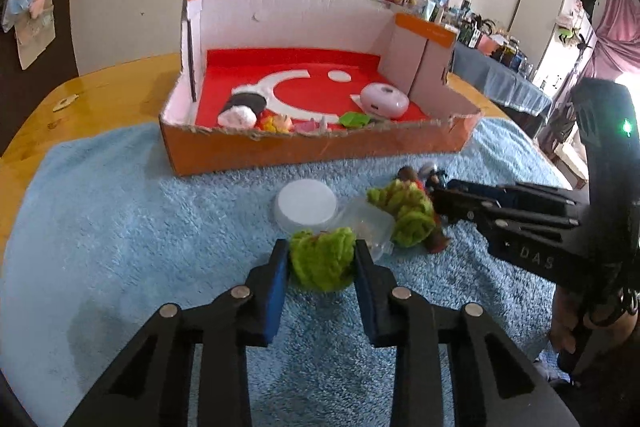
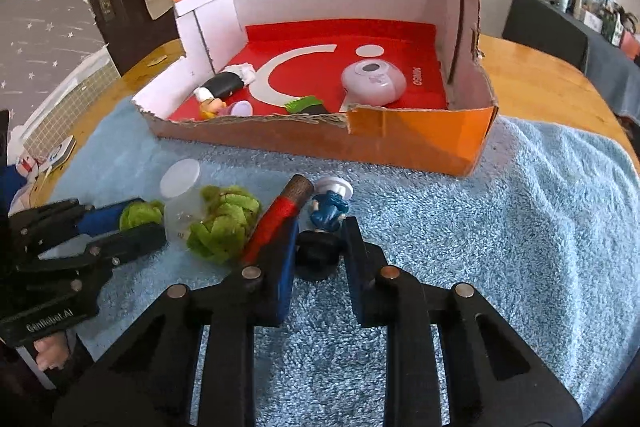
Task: Organize objects
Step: 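Grasp the green fuzzy toy with the left gripper while the right grasps the blue figure, then carry the green toy and blue figure into the red-lined box with both grippers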
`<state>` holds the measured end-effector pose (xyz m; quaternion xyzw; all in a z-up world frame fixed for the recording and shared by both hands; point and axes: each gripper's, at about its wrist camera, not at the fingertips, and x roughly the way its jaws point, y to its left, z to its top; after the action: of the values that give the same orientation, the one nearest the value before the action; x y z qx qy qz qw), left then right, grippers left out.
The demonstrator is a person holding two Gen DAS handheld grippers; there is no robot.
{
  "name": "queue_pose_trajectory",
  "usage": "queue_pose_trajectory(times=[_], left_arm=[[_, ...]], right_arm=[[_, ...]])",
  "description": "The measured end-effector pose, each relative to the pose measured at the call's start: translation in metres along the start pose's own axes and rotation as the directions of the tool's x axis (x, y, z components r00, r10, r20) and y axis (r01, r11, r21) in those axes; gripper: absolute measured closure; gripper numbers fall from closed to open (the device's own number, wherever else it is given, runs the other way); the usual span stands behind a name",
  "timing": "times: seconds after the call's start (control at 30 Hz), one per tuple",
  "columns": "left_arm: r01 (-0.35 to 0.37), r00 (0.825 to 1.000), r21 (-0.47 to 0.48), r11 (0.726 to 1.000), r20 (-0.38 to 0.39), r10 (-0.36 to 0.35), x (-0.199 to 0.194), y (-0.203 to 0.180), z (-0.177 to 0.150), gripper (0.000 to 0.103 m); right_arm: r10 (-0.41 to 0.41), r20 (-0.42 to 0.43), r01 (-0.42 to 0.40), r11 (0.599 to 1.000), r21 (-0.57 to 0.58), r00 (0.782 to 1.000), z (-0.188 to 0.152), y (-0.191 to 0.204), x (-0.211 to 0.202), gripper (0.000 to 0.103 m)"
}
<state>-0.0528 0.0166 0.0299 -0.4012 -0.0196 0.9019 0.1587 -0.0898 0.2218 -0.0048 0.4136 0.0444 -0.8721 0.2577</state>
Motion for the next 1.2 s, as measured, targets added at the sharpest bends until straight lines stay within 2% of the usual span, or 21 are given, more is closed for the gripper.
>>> queue_pose_trajectory(times=[0.37,0.9,1.2], left_arm=[[-0.028,0.996,0.013,1.000,0.083,0.027,-0.029,-0.003,0.010,0.070],[-0.033,0.993,0.024,0.999,0.113,0.030,-0.042,-0.007,0.019,0.070],[-0.031,0.989,0.039,0.999,0.143,0.025,-0.048,-0.010,0.046,0.070]], right_arm=[[0.045,0.087,-0.044,0.999,-0.010,0.995,0.007,0.008,-0.036,0.082],[0.092,0.108,-0.090,0.996,-0.020,0.990,0.012,0.013,-0.052,0.082],[0.113,0.131,-0.111,0.994,-0.019,0.985,0.036,0.006,-0.061,0.082]])
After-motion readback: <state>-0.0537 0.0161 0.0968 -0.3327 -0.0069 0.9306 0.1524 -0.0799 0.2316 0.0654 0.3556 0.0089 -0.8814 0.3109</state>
